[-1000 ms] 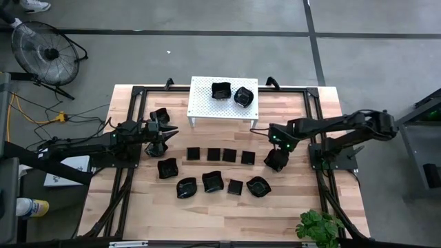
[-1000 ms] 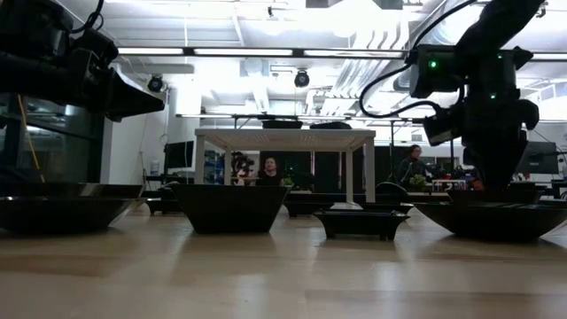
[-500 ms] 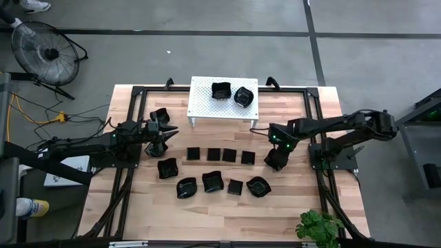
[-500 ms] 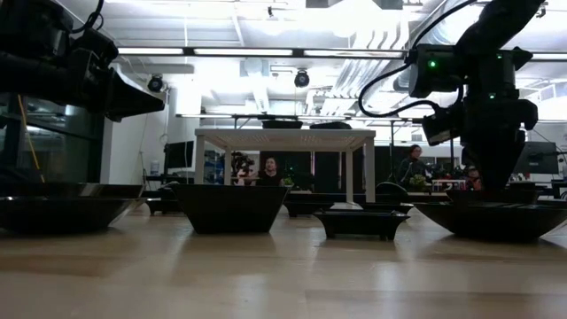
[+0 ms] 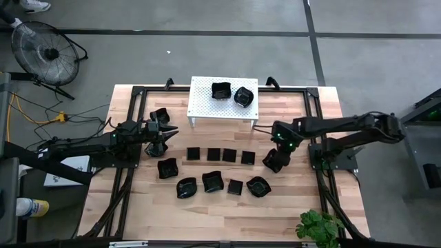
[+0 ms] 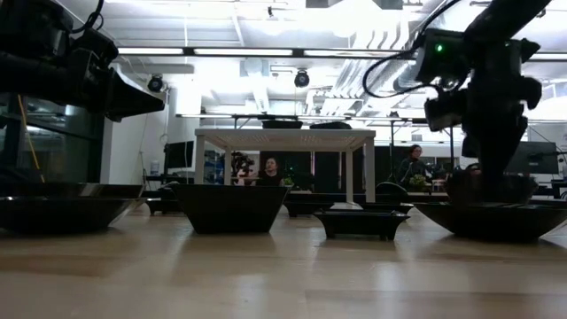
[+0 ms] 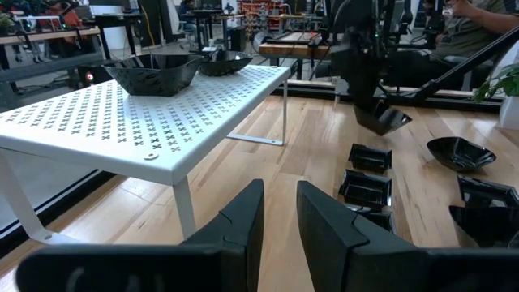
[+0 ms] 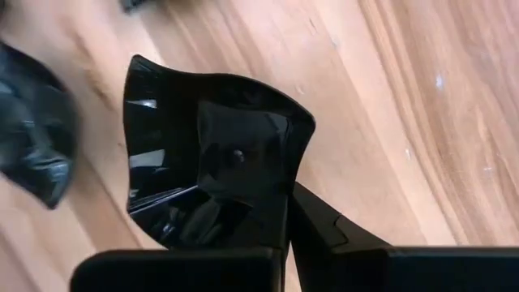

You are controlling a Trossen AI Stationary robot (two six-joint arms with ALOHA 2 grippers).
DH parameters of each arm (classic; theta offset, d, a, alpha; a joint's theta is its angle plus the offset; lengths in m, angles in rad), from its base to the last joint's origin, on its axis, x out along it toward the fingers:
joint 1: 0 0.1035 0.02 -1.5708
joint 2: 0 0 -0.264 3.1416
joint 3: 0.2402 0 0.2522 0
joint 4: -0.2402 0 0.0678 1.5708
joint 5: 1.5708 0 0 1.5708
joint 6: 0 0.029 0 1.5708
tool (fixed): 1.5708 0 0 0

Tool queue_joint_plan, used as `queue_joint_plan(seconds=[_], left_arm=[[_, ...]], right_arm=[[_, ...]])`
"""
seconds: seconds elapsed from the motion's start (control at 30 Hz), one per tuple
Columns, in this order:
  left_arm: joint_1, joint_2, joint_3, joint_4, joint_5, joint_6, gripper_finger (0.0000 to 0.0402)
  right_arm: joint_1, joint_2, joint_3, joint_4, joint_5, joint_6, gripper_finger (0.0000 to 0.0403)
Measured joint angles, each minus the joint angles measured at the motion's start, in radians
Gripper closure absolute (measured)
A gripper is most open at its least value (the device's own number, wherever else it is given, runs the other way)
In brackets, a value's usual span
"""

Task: Pick & Place Mini shaped plates
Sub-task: Stack the distorted square plate on top of the other distorted square plate on the shelf

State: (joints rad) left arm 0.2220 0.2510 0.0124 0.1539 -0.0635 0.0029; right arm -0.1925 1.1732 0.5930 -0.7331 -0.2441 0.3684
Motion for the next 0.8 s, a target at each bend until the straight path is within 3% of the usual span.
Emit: queue_joint_plan(seconds=[0.4,0.8], left_arm=[[0.000,0.000,0.000,0.000,0.000,0.000,0.0328],[0.000,0.000,0.000,0.000,0.000,0.000,0.0328]], right_arm=[[0.000,-0.197,0.030,-0.057,-0.026,0.105,0.0401],[0.000,-0.197,0.285,-0.210,0.007,0.074,0.0402]])
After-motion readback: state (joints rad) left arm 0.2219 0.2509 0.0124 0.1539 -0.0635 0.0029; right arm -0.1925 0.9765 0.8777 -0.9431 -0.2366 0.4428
